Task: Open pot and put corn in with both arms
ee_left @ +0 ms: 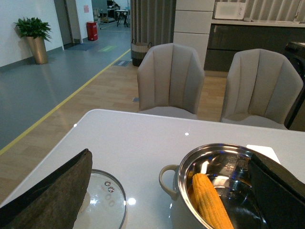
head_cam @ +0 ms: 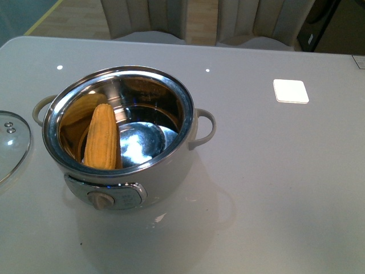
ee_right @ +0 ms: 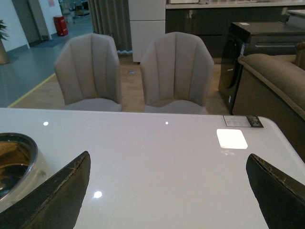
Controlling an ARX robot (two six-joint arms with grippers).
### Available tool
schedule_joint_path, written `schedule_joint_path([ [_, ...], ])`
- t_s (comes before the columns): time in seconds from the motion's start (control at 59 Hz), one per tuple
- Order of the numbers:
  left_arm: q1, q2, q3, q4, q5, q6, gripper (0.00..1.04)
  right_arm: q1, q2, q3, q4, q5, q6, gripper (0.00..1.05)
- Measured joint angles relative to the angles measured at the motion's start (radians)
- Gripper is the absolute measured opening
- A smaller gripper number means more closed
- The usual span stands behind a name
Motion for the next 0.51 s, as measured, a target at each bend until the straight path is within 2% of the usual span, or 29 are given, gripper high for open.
schedule_joint_path([
  [0.508, 0.000, 0.000, 0.000, 0.000, 0.000, 0.000, 0.98, 0.000, 0.000, 0.000, 0.000, 0.000, 0.000, 0.96],
])
